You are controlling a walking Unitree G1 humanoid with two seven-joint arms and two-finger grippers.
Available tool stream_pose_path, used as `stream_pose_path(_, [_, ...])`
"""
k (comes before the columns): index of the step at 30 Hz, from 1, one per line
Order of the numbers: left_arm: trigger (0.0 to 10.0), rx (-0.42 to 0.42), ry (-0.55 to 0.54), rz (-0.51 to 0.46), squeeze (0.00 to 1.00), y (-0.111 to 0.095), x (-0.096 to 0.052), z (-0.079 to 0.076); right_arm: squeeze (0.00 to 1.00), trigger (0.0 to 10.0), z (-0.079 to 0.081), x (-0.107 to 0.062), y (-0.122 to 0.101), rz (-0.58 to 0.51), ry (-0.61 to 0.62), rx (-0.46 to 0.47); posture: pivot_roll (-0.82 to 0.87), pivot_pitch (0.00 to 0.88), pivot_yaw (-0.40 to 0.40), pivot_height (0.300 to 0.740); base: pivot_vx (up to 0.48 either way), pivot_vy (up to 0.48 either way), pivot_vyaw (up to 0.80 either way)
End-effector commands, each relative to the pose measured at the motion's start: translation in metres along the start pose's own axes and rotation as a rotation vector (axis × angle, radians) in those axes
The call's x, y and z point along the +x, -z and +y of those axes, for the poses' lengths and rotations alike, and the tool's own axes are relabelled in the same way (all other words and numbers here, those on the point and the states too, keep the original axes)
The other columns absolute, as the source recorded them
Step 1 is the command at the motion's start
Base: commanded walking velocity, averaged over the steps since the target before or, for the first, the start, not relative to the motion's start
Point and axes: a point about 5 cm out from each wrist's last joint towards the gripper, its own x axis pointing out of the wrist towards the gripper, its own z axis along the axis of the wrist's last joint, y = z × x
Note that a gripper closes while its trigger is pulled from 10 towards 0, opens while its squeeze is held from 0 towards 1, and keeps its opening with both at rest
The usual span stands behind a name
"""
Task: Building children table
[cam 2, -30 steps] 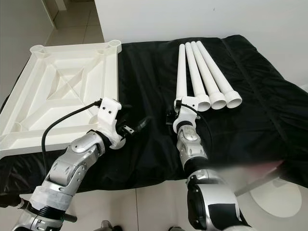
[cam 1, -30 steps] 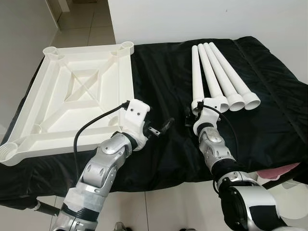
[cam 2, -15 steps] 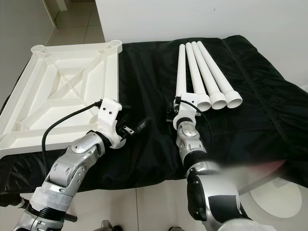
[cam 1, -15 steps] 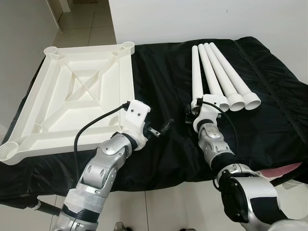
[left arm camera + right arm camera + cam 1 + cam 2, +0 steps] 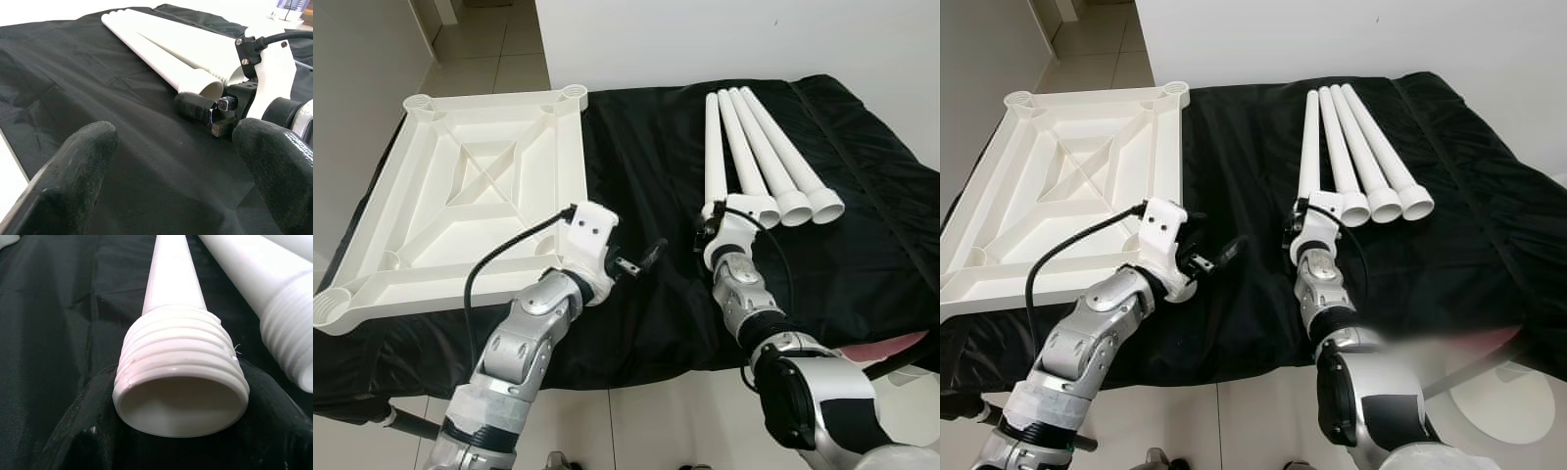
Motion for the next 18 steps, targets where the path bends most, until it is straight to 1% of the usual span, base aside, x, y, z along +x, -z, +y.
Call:
stream_pose_path(1, [10.0, 0.005, -0.067, 0.01, 0.0, 0.001, -0.001, 0.006, 0.0, 10.0, 0.005, -0.002, 0.0, -0.043, -0.036, -0.053, 0.01, 0.12, 0.065, 0.74, 0.0, 0.0, 0.0])
stream_pose_path(4, [10.0, 0.005, -0.073, 0.01, 0.0, 0.001, -0.001, 0.007, 0.0, 10.0, 0.005, -0.003, -0.002, -0.07, -0.048, -0.076, 0.01, 0.12, 0.065, 0.74, 0.0, 0.0, 0.0])
stream_pose_path(6, [10.0, 0.002, -0.078, 0.009, 0.0, 0.001, 0.0, 0.008, 0.0, 10.0, 0.005, -0.005, -0.001, -0.085, -0.048, -0.083, -0.01, 0.115, 0.063, 0.74, 0.0, 0.0, 0.0])
stream_pose_path(8, [10.0, 0.002, -0.081, 0.008, 0.0, 0.0, 0.001, 0.008, 0.0, 10.0, 0.006, -0.008, 0.003, -0.095, -0.053, -0.11, -0.01, 0.115, 0.063, 0.74, 0.0, 0.0, 0.0])
stream_pose_path(10, [10.0, 0.002, -0.08, 0.005, 0.0, 0.0, 0.002, 0.007, 0.0, 10.0, 0.007, -0.011, 0.011, -0.064, -0.063, -0.068, -0.01, 0.112, 0.06, 0.74, 0.0, 0.0, 0.0])
stream_pose_path(11, [10.0, 0.002, -0.08, 0.005, 0.0, 0.0, 0.002, 0.007, 0.0, 10.0, 0.007, -0.011, 0.011, -0.064, -0.063, -0.068, -0.01, 0.112, 0.06, 0.74, 0.0, 0.0, 0.0])
stream_pose_path(12, [10.0, 0.001, -0.079, 0.004, 0.0, 0.0, 0.002, 0.007, 1.0, 10.0, 0.008, -0.013, 0.014, -0.062, -0.065, -0.064, -0.01, 0.112, 0.06, 0.74, 0.0, 0.0, 0.0])
stream_pose_path(13, [10.0, 0.003, -0.08, 0.004, 0.0, 0.001, 0.004, 0.007, 1.0, 10.0, 0.01, -0.018, 0.019, -0.074, -0.07, -0.075, -0.02, 0.11, 0.058, 0.74, 0.0, 0.0, 0.0])
stream_pose_path(18, [10.0, 0.0, -0.08, 0.001, 0.0, 0.0, 0.005, 0.007, 1.0, 10.0, 0.01, -0.021, 0.021, -0.096, -0.069, -0.079, -0.02, 0.111, 0.057, 0.74, 0.0, 0.0, 0.0])
